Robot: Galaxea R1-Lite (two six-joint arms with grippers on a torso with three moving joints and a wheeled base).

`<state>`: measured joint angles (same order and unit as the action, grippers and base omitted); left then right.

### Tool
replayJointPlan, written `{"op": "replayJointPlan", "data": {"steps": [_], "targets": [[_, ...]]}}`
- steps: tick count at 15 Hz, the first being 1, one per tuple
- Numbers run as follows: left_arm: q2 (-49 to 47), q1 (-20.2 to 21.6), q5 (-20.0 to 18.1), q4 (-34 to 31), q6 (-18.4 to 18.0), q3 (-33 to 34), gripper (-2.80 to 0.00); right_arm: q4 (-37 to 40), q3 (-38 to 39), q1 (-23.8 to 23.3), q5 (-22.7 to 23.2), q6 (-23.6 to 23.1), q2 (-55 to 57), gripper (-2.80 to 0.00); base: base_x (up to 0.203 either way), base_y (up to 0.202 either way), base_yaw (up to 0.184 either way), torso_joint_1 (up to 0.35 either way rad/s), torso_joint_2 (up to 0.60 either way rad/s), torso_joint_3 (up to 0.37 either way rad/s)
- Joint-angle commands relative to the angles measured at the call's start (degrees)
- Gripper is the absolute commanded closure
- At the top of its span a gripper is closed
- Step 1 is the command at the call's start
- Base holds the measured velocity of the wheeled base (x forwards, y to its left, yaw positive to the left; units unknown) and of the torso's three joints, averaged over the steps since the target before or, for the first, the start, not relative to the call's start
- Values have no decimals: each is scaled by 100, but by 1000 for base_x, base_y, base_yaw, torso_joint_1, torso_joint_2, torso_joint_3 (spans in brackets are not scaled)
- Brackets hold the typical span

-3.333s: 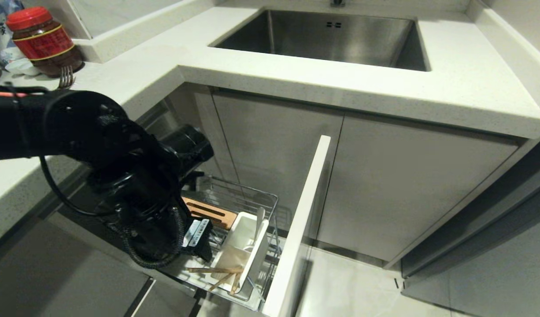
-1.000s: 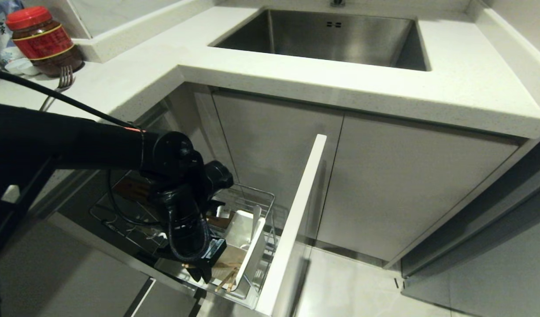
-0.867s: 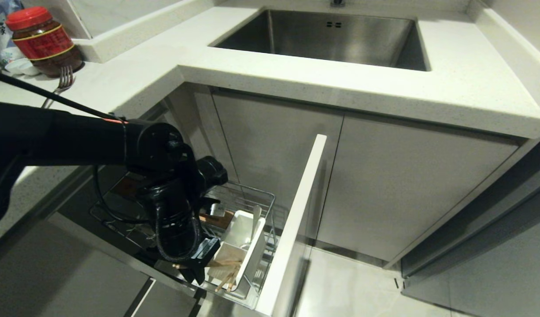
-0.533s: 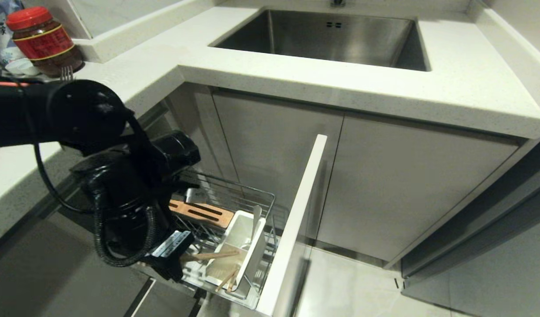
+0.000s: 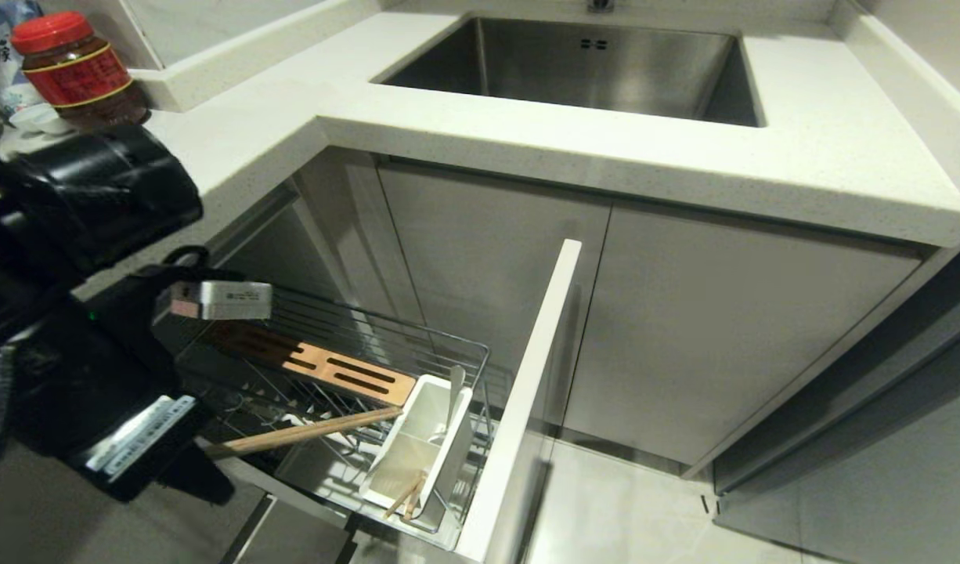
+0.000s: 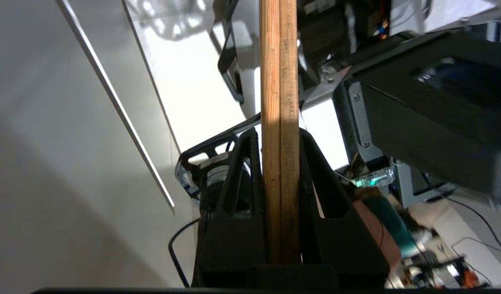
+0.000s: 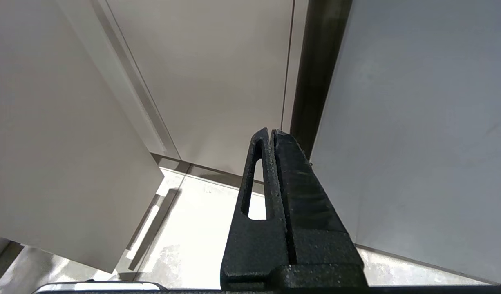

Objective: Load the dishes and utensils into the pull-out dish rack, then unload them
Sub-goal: Take the chopsticks out of the cupboard

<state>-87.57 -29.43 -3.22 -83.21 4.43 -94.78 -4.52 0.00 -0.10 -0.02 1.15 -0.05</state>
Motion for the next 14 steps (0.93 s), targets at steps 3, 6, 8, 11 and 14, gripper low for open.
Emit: {"op": "replayJointPlan", "data": {"steps": [3,6,8,11,14], "targets": [[1097,-55,-5,-177,10,-492,0,-5,155,1,-3,0,5,0,0,0,0,0,0,0],[1706,-121,-19,34,31,-723,0,-5,149,1,-7,0,5,0,0,0,0,0,0,0],[2071,-84,-13,382,37,-767,0,-5,149,1,-4,0,5,0,0,0,0,0,0,0],[2583,463,-5,1019,35,-824,0,-5,157,1,-1,0,5,0,0,0,0,0,0,0],[2929,1414,-1,1588,32,-838,0,-5,153,1,-4,0,5,0,0,0,0,0,0,0]]}}
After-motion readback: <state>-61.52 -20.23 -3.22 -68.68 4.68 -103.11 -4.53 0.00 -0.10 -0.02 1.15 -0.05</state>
